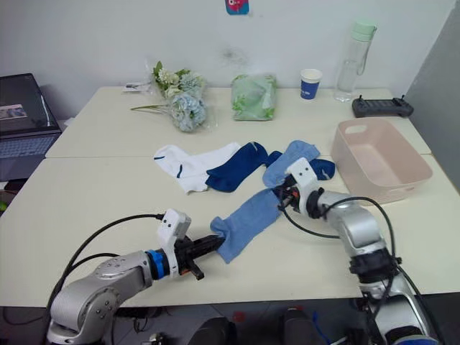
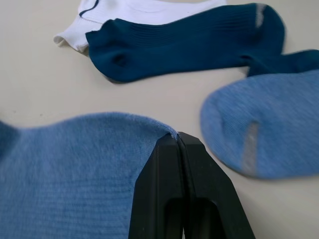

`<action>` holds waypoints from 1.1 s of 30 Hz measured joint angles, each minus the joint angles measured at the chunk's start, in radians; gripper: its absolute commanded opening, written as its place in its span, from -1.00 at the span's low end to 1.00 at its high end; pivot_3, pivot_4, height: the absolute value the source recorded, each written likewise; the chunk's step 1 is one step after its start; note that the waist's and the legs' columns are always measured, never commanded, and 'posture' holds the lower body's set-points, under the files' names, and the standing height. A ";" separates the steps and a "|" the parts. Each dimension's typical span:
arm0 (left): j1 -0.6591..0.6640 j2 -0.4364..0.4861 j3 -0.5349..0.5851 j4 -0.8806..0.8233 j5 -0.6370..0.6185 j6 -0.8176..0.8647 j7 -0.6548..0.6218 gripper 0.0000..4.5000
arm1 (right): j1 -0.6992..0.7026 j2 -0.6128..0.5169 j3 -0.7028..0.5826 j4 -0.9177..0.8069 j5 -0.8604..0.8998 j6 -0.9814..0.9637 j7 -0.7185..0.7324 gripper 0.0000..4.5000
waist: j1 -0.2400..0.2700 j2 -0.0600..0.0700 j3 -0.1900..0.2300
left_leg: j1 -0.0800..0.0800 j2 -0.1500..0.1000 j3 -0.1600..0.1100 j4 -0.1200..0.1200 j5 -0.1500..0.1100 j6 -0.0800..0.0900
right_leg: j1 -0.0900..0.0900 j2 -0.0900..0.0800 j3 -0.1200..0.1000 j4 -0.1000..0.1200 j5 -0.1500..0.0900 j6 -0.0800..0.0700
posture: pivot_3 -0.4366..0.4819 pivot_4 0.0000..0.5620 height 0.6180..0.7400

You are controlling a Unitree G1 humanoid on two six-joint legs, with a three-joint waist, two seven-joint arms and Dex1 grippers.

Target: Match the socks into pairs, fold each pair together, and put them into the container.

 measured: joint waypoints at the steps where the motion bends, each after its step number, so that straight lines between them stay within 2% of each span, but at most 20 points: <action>1: 0.006 -0.022 -0.005 -0.002 0.005 0.000 0.026 -0.89 | -0.013 0.007 0.013 0.025 -0.011 -0.018 0.004 -1.00 | 0.002 0.000 0.000 | 0.000 0.000 0.000 0.000 0.000 0.000 | 0.000 0.000 0.000 0.000 0.000 0.000 | -0.05 -0.47 1.00; 3: 0.021 -0.049 -0.006 -0.016 0.008 0.000 0.062 -0.67 | -0.022 0.012 0.023 0.050 -0.034 -0.052 0.023 -1.00 | 0.006 0.000 0.000 | -0.001 0.000 0.000 0.000 0.000 0.000 | 0.000 -0.001 -0.001 -0.001 0.000 0.000 | -0.05 -0.47 1.00; 5: 0.040 -0.055 -0.006 -0.038 0.003 0.000 0.074 -0.41 | -0.021 0.008 0.023 0.066 -0.043 -0.072 0.039 -0.82 | 0.006 0.000 0.000 | -0.001 -0.001 0.000 0.000 0.000 0.000 | 0.000 -0.001 0.000 -0.001 0.000 0.000 | -0.05 -0.47 1.00; 7: 0.073 -0.036 0.001 -0.070 -0.026 0.001 0.058 -0.09 | -0.013 -0.008 0.022 0.067 -0.048 -0.081 0.051 -0.55 | 0.004 0.000 0.000 | -0.001 0.000 0.000 0.000 0.000 0.000 | 0.000 -0.001 0.000 -0.001 0.000 0.000 | -0.05 -0.47 1.00; 11: 0.128 0.134 0.041 -0.098 -0.075 -0.012 -0.076 0.47 | 0.034 -0.055 -0.006 0.040 -0.054 -0.076 0.057 0.08 | 0.004 0.000 0.000 | 0.000 0.000 0.000 -0.001 0.000 0.000 | 0.000 -0.001 0.000 -0.001 0.000 0.000 | -0.05 -0.47 1.00; 12: 0.125 0.178 0.060 -0.086 -0.081 -0.028 -0.116 0.61 | 0.049 -0.061 -0.020 0.023 -0.049 -0.066 0.058 0.10 | 0.004 0.001 0.000 | 0.000 0.000 0.000 -0.001 0.000 0.000 | 0.000 0.000 -0.001 0.000 0.000 0.000 | -0.05 -0.47 1.00; 15: 0.044 0.281 0.128 0.021 -0.083 -0.088 -0.215 0.61 | 0.095 -0.075 -0.053 -0.044 -0.025 -0.019 0.064 0.10 | 0.006 0.001 0.001 | 0.000 0.000 0.000 -0.001 0.000 0.000 | 0.000 0.000 -0.001 -0.001 0.000 0.000 | -0.05 -0.47 1.00; 17: -0.037 0.304 0.128 0.098 -0.060 -0.137 -0.248 0.61 | 0.114 -0.073 -0.068 -0.069 -0.005 0.013 0.064 0.10 | 0.006 0.001 0.001 | 0.000 -0.001 0.000 0.000 0.000 0.000 | 0.000 0.000 -0.001 -0.001 0.000 0.000 | -0.05 -0.47 1.00; 20: -0.140 0.304 0.058 0.204 0.002 -0.214 -0.284 0.61 | 0.136 -0.059 -0.074 -0.086 0.010 0.055 0.058 0.10 | 0.004 0.001 0.001 | -0.001 -0.001 0.001 -0.001 0.000 0.000 | 0.000 0.000 0.000 -0.002 0.000 0.000 | -0.05 -0.47 1.00; 25: -0.188 0.280 -0.083 0.297 0.083 -0.269 -0.321 0.61 | 0.138 -0.017 -0.071 -0.086 0.014 0.093 0.023 0.10 | -0.004 0.001 0.001 | -0.001 0.000 0.001 -0.001 0.000 0.000 | -0.001 0.000 0.000 -0.001 0.000 0.000 | -0.05 -0.47 1.00; 26: -0.188 0.281 -0.099 0.299 0.098 -0.275 -0.323 0.53 | 0.138 -0.010 -0.072 -0.085 0.013 0.096 0.016 0.10 | -0.003 0.001 0.001 | 0.000 0.000 0.000 -0.001 0.000 0.000 | -0.001 0.000 0.000 -0.001 0.000 0.000 | -0.05 -0.47 1.00; 29: -0.188 0.286 -0.121 0.301 0.127 -0.280 -0.324 0.19 | 0.138 0.026 -0.073 -0.083 0.014 0.101 -0.004 -0.18 | -0.003 0.001 0.001 | 0.000 0.000 0.001 -0.001 0.000 0.000 | -0.001 0.000 0.000 0.000 0.000 0.000 | -0.05 -0.47 1.00; 33: -0.182 0.288 -0.121 0.301 0.131 -0.278 -0.329 -0.40 | 0.137 0.052 -0.072 -0.082 0.026 0.106 -0.003 -0.80 | -0.001 0.001 0.001 | -0.001 0.000 0.001 -0.001 0.000 0.000 | -0.001 0.000 0.000 -0.001 0.000 0.000 | -0.05 -0.47 1.00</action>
